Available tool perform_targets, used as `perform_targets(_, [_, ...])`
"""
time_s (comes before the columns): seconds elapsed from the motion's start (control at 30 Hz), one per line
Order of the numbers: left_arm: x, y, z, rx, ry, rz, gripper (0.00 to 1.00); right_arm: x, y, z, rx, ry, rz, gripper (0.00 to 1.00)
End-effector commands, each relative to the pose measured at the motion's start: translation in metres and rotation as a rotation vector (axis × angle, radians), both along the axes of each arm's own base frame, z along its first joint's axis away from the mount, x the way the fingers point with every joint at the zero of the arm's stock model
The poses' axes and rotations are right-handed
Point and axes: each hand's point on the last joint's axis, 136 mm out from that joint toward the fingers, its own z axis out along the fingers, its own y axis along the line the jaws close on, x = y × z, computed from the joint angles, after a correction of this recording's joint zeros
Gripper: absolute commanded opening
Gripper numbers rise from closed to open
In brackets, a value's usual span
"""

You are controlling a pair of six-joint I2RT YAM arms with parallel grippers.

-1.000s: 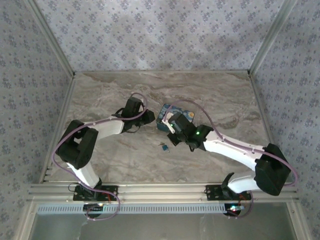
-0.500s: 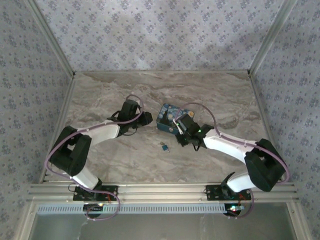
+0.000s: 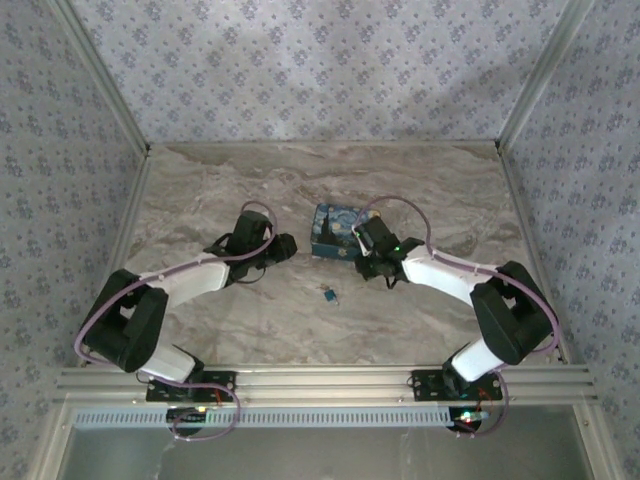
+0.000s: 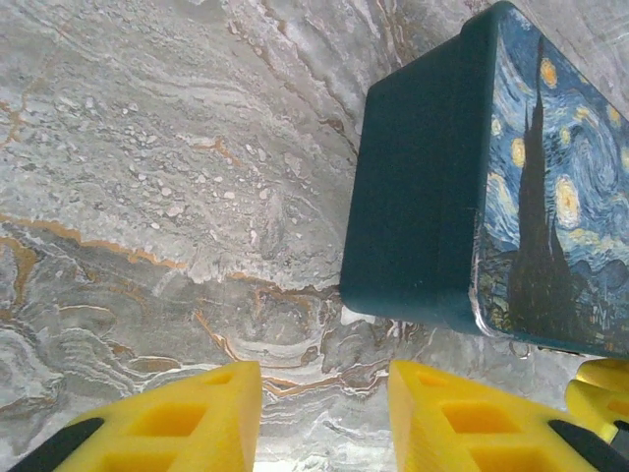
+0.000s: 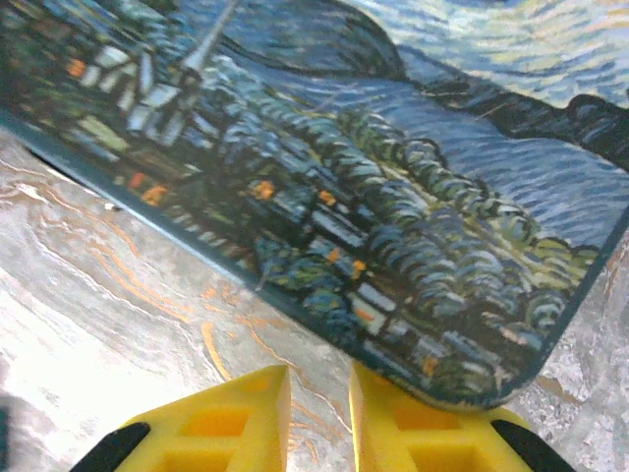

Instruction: Unlock the padlock with the key

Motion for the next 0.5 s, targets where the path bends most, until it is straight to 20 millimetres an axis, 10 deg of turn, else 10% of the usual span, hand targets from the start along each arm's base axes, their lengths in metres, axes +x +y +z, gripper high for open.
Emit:
perform_targets(0.0, [-0.003,0.009,0.006,0.013,-0.013,0.023,0.4,-0.004,0.013,0.013,0.024,-0.024,0.017,0.27])
perform_targets(0.47, [-0.031,0.061,0.032,0.145,-0.103,0.109,0.62,-0.043,-0.016,0.049,0.124,-0.072,-0.083,0.52])
